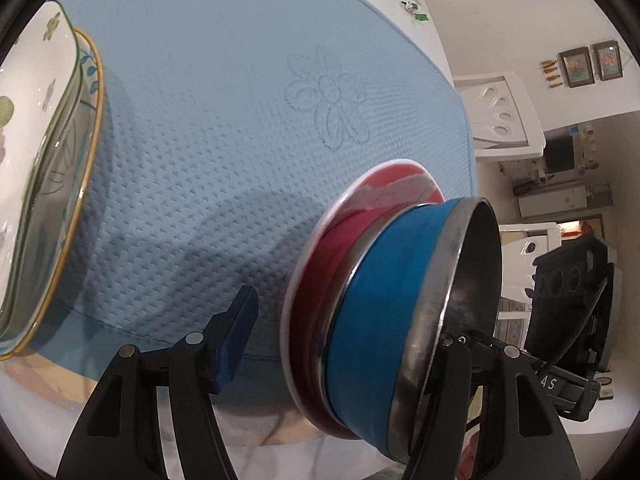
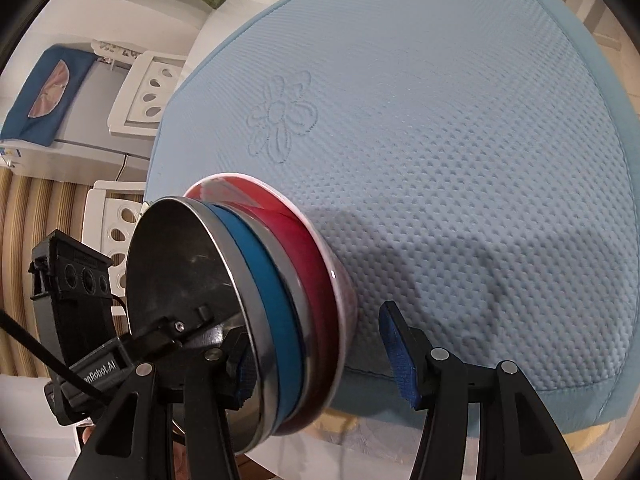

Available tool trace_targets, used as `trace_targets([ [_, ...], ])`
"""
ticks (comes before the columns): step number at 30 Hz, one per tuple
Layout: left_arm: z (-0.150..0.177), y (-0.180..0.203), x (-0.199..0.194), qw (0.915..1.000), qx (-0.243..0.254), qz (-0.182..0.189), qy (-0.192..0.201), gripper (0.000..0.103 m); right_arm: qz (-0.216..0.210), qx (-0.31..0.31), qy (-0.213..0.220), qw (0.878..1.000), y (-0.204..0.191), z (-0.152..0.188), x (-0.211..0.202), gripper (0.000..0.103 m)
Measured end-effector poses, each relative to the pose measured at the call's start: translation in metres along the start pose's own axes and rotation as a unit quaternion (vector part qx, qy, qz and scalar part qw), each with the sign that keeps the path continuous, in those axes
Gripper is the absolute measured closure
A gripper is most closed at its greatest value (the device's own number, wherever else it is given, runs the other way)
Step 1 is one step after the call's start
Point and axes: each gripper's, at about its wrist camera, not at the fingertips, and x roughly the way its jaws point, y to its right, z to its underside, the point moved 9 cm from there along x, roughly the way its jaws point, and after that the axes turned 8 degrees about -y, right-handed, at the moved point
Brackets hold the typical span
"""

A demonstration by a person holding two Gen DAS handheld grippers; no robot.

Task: Organize plates and bowls
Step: 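Grasp the rim of the nested bowl stack with both grippers and lift it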

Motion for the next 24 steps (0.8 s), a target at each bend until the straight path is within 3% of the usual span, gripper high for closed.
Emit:
trace_targets([
  [9, -0.001, 0.005, 0.003, 1.0000, 0.001, -0.002, -0.001, 0.041, 0.003, -0.010, -0.002, 1.000, -0.010, -0.002, 0.007, 0.048],
  [16, -0.005, 0.008, -0.008, 0.9972, 0.026, -0.061, 0.034, 0.041, -0.008, -0.019, 0.002, 1.000, -0.012, -0.001, 0.011, 0.048],
  [24, -0.011, 0.002, -0.012, 0.9971, 0.024, -0.056, 0.045, 0.041, -0.020, -0.025, 0.013, 0.999, -0.016, -0.006, 0.014, 0.048],
])
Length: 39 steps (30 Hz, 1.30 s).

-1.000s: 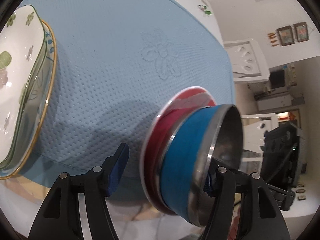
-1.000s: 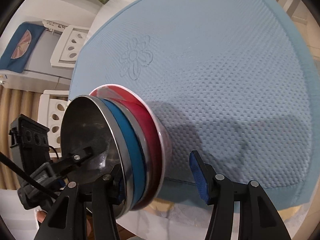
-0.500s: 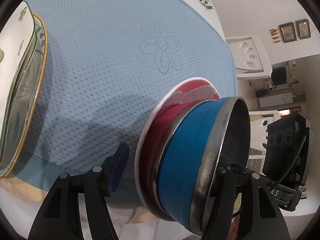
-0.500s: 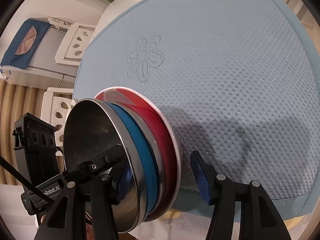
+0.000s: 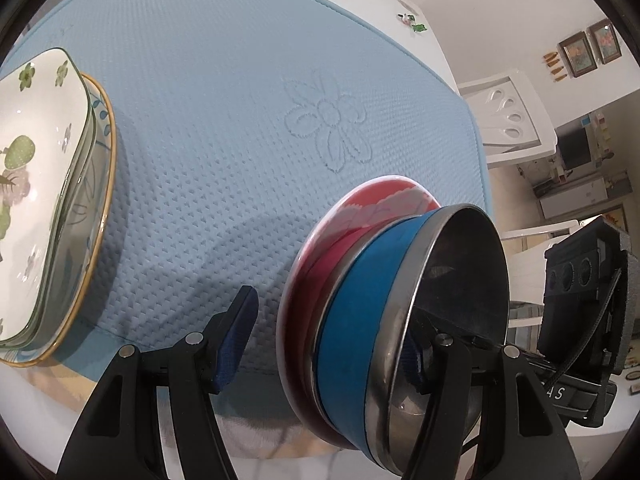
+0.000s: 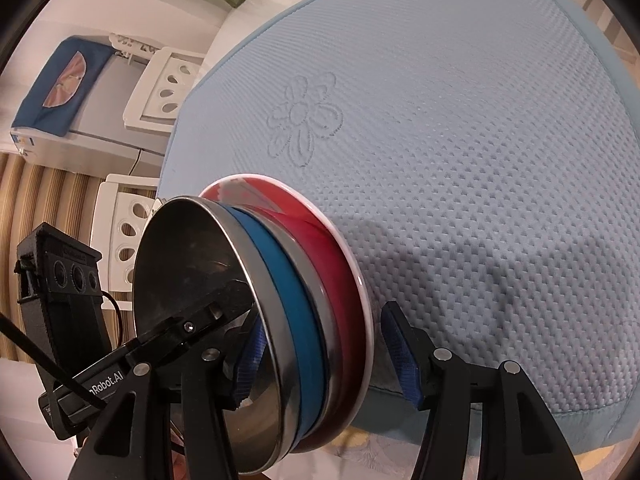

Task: Organize plates and bowls
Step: 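Grasp the rim of the nested bowl stack with both grippers and lift it, then carry the bowl stack with both grippers onto the hexagonal plate stack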

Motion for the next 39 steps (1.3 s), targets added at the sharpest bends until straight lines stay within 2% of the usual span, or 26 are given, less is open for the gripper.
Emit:
trace_targets([
  [10, -0.002, 0.002, 0.000, 0.9999, 0.010, 0.002, 0.009, 0.041, -0.015, 0.006, 0.012, 1.000, -0.001, -0.004, 0.003, 0.048],
  [13, -0.002, 0.006, 0.005, 0.9998, 0.005, 0.018, 0.004, 0.041, -0.020, 0.008, 0.014, 1.000, 0.007, -0.003, 0.000, 0.048],
  [15, -0.001, 0.006, 0.008, 0.9989, -0.003, 0.046, -0.001, 0.048, -0.017, 0.005, 0.016, 1.000, 0.011, -0.001, -0.004, 0.049],
  [18, 0.000, 0.009, 0.007, 0.9987, 0.000, 0.051, 0.004, 0.052, 0.008, -0.004, 0.024, 1.000, 0.009, 0.001, -0.008, 0.052],
  [20, 0.001, 0.008, 0.005, 0.9985, 0.001, 0.054, 0.003, 0.053, 0.043, -0.020, 0.038, 0.998, 0.003, 0.002, -0.013, 0.053],
  [24, 0.002, 0.003, -0.001, 0.9982, -0.010, 0.059, 0.004, 0.053, 0.077, -0.032, 0.052, 0.995, -0.006, 0.003, -0.019, 0.057],
  [28, 0.001, -0.002, -0.013, 0.9985, -0.001, 0.054, 0.010, 0.053, 0.083, -0.038, 0.058, 0.994, -0.020, 0.003, -0.021, 0.058],
  [33, -0.011, -0.008, -0.049, 0.9972, 0.029, 0.056, 0.041, 0.053, 0.082, -0.057, 0.089, 0.991, -0.050, -0.005, -0.029, 0.058],
  [39, -0.026, -0.032, -0.108, 0.9943, 0.041, 0.056, 0.081, 0.053, 0.080, -0.094, 0.122, 0.985, -0.120, -0.013, -0.036, 0.058],
])
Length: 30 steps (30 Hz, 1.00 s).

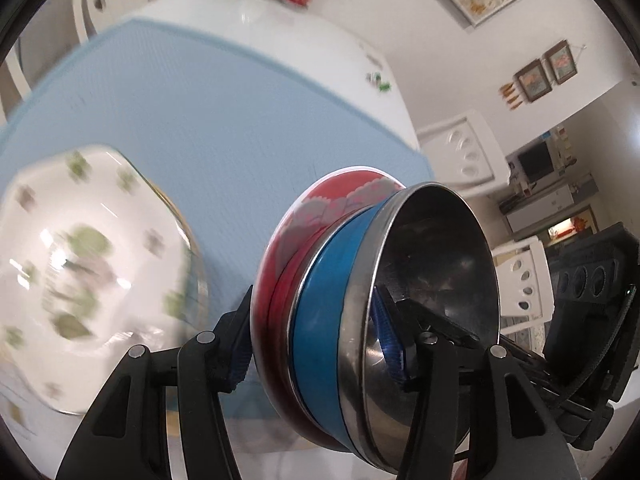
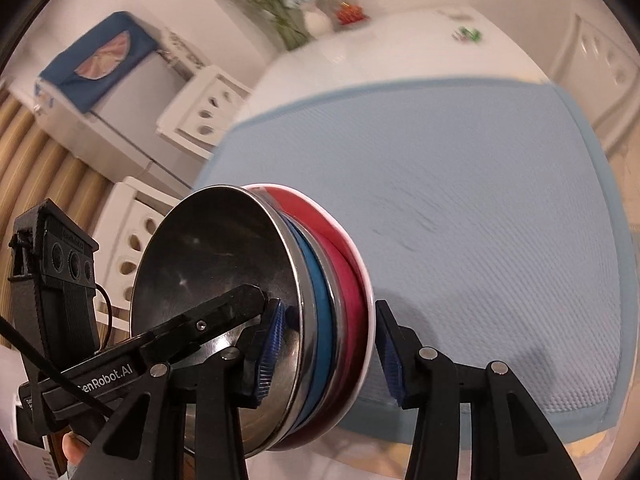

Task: Organize plates and bowls
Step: 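Carry the bowl stack with both grippers onto the hexagonal plate stack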

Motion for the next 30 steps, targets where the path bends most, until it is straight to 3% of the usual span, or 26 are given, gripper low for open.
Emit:
trace_targets([
  [5, -0.014, -0.036, -0.053, 0.9993, -0.012, -0.013, 0.033, 0.053, -0.014, -0.024, 0.013, 1.000, -0.060, -0.014, 0.008, 0.058],
  [12, -0.008, -0.116, -0.080, 0.9981, -0.046, -0.030, 0.029, 0.053, -0.020, -0.054, -0.031, 0.998, -0.131, -0.006, 0.067, 0.058],
  [18, 0.003, -0.162, -0.063, 0.9963, -0.084, -0.018, -0.001, 0.053, 0.000, -0.053, -0.069, 0.996, -0.143, 0.004, 0.110, 0.059],
  [30, 0.001, -0.182, -0.048, 0.9961, -0.085, -0.003, -0.024, 0.053, 0.030, -0.040, -0.081, 0.995, -0.144, -0.004, 0.136, 0.059],
])
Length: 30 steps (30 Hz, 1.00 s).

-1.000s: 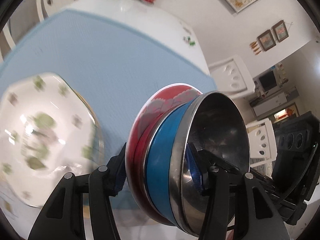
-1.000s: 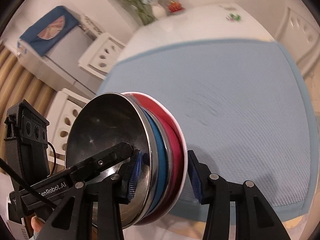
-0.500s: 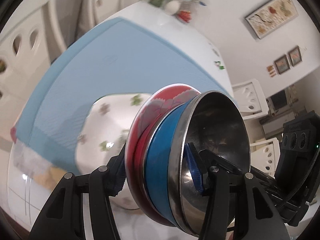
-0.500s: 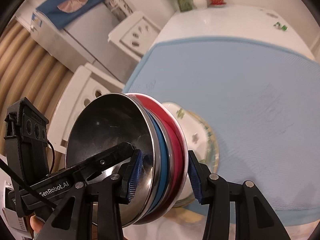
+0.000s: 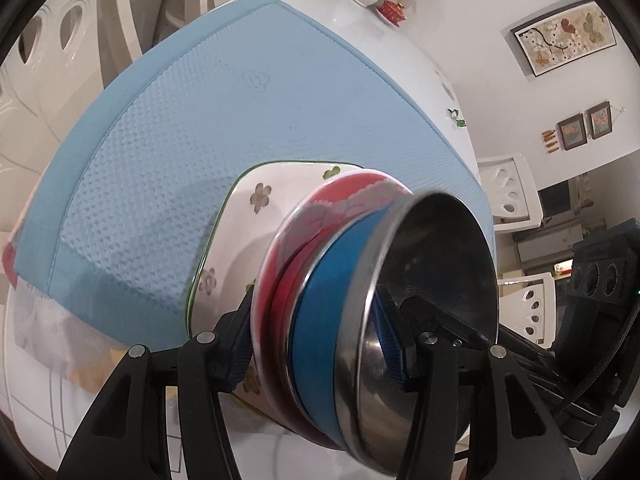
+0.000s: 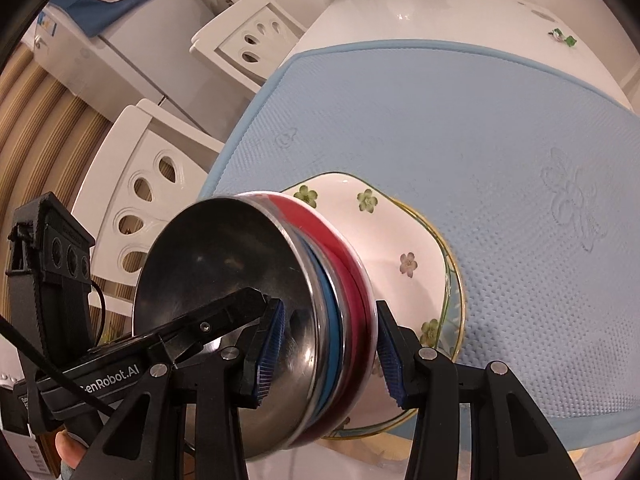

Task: Organize plates and bowls
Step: 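Carry the bowl stack with both grippers onto the hexagonal plate stack, then open both grippers and pull them back from the stacked dishes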

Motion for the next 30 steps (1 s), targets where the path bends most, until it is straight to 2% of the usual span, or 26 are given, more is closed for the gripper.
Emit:
trace_targets([
  [4, -0.006, 0.004, 0.003, 1.0000, 0.007, 0.001, 0.000, 0.053, 0.001, 0.016, 0.004, 1.000, 0.007, -0.006, 0.000, 0.059],
  [8, -0.014, 0.009, 0.006, 0.9998, 0.020, 0.000, -0.005, 0.053, -0.003, 0.046, -0.013, 0.999, 0.018, -0.007, 0.006, 0.059],
  [11, -0.014, 0.009, 0.001, 0.9996, 0.026, 0.003, -0.010, 0.053, -0.020, 0.064, -0.010, 0.998, 0.022, -0.008, 0.002, 0.059],
  [14, -0.017, 0.010, -0.014, 0.9993, 0.031, 0.019, -0.002, 0.053, -0.025, 0.065, -0.004, 0.998, 0.023, -0.006, -0.010, 0.059],
  [21, -0.019, 0.019, -0.073, 0.9955, 0.082, 0.012, 0.046, 0.053, -0.034, 0.075, 0.059, 0.995, 0.015, 0.009, -0.067, 0.058],
  [22, -0.019, 0.021, -0.078, 0.9945, 0.091, 0.005, 0.053, 0.052, -0.027, 0.068, 0.069, 0.995, 0.012, 0.013, -0.077, 0.058],
  [24, -0.018, 0.034, -0.096, 0.9892, 0.121, -0.021, 0.080, 0.053, -0.004, 0.042, 0.090, 0.995, 0.000, 0.019, -0.095, 0.049],
  [27, -0.014, 0.055, -0.123, 0.9766, 0.164, -0.056, 0.127, 0.049, 0.047, -0.019, 0.122, 0.991, -0.024, 0.027, -0.121, 0.048],
  [28, -0.010, 0.065, -0.134, 0.9703, 0.179, -0.070, 0.147, 0.046, 0.061, -0.033, 0.129, 0.989, -0.028, 0.029, -0.128, 0.048],
  [29, -0.005, 0.076, -0.144, 0.9635, 0.191, -0.084, 0.168, 0.038, 0.089, -0.048, 0.138, 0.985, -0.034, 0.030, -0.135, 0.047],
  [30, -0.005, 0.082, -0.150, 0.9595, 0.195, -0.094, 0.181, 0.031, 0.132, -0.060, 0.144, 0.979, -0.039, 0.032, -0.142, 0.046],
])
